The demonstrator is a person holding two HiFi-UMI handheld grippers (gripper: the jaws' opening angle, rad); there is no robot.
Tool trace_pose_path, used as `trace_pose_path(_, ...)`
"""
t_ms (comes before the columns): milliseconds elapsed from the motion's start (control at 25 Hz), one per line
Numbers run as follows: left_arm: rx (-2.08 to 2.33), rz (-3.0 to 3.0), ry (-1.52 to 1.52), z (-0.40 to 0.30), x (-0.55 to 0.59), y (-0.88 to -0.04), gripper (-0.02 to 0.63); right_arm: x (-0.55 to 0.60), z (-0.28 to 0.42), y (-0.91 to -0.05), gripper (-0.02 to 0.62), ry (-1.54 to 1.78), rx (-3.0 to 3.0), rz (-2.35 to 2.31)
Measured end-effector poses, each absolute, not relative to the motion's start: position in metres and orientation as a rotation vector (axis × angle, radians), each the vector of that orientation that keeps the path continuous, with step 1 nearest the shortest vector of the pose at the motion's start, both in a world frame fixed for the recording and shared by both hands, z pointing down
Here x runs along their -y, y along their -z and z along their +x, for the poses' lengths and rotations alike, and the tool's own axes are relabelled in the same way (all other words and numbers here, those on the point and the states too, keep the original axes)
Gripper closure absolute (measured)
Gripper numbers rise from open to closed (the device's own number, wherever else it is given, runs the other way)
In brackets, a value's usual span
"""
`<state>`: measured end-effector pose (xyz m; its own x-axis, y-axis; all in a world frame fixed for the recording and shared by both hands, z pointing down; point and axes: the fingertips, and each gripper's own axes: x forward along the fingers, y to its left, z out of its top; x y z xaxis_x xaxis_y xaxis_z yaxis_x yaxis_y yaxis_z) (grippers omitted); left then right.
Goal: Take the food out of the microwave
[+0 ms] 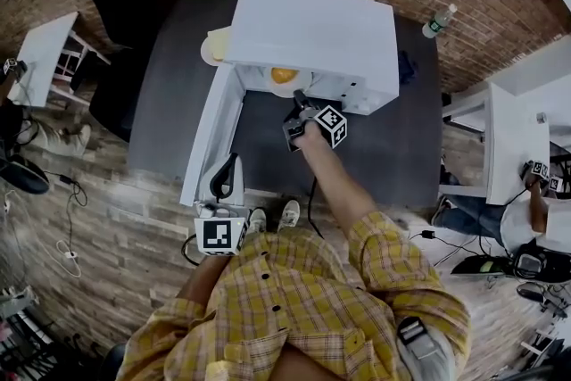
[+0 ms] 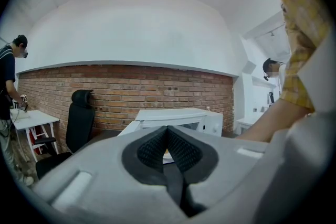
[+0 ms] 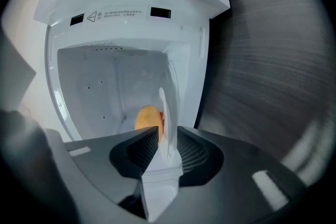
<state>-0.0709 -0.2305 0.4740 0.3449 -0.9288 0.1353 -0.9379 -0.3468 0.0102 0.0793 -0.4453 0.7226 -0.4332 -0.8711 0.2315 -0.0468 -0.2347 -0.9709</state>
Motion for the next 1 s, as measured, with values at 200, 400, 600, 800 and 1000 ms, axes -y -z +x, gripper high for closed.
trace_pose_path(200, 1.751, 2.499, -0.177, -0.074, 0.233, -0.476, 0.611, 0.451, 0.077, -0.726, 0.502, 1.731, -1.391, -1.149)
trace_pose_path(400, 1.761, 2.487, -0.183, -0.077, 0.235, -0.478, 0.611, 0.454, 0.077, -0.726, 0.529, 1.728, -1.374, -1.164)
trace_pose_path(600, 1.758, 2.469, -0.212, -0.079, 0.235, -0.482, 0.611, 0.455, 0.076, -0.728, 0.559, 1.733, -1.384, -1.17)
trace_pose_path(800, 1.759, 2.47, -0.21, -0.08, 0.233, -0.482, 0.611, 0.458, 0.076, -0.724, 0.592, 1.714, -1.401, -1.183)
trace_pose_path(1000, 1.763, 2.473, -0.202, -0.08, 0.234, -0.48, 0.611, 0.457, 0.079, -0.724, 0.592, 1.697, -1.396, -1.187)
